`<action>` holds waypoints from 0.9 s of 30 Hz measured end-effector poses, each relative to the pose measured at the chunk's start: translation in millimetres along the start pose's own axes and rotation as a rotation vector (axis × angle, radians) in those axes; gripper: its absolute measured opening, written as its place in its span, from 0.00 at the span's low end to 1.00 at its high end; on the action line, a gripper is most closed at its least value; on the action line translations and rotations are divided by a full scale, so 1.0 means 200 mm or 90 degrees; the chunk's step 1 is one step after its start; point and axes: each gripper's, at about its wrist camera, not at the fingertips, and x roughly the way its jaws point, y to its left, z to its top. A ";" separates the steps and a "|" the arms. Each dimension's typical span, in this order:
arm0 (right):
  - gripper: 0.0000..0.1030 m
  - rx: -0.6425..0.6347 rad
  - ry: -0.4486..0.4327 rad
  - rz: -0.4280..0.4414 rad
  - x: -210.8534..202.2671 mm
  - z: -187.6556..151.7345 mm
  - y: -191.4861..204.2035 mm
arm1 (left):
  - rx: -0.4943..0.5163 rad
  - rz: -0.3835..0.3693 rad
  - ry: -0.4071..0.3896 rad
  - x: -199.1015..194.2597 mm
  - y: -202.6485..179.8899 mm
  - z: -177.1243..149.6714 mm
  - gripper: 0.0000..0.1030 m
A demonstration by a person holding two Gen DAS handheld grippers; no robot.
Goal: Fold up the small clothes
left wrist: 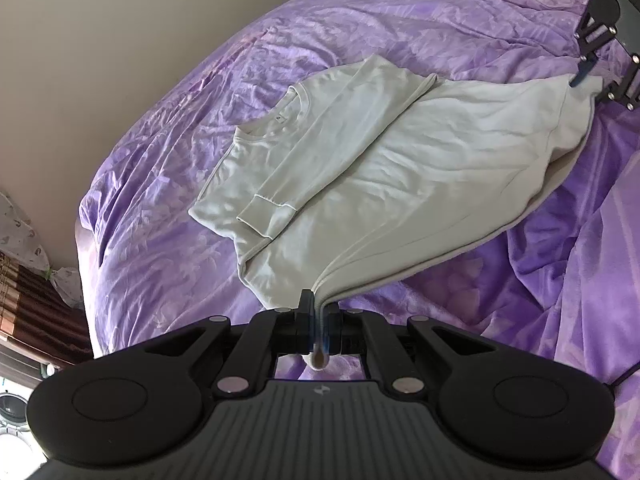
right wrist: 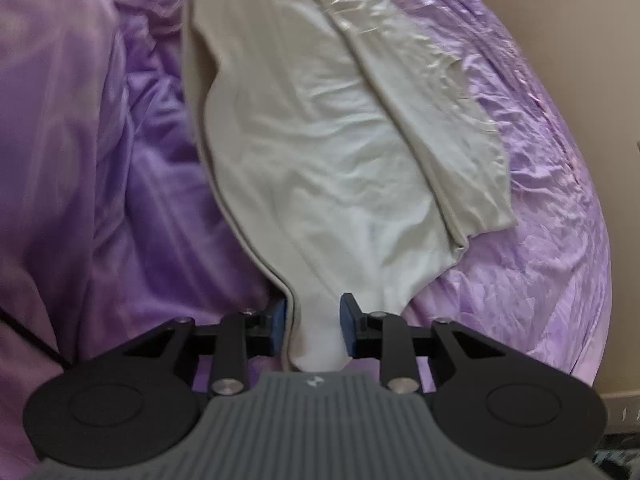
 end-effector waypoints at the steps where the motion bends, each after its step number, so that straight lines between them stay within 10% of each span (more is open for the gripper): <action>1: 0.22 -0.014 0.008 0.003 0.01 -0.01 0.01 | -0.007 -0.001 0.005 0.00 0.00 0.00 0.03; 13: 0.00 -0.065 -0.013 -0.043 -0.10 -0.06 0.06 | -0.072 0.004 0.017 -0.03 0.06 0.03 0.03; 27: 0.00 0.109 -0.105 -0.213 -0.36 0.24 -0.69 | -0.082 0.195 -0.060 0.04 0.40 0.45 0.03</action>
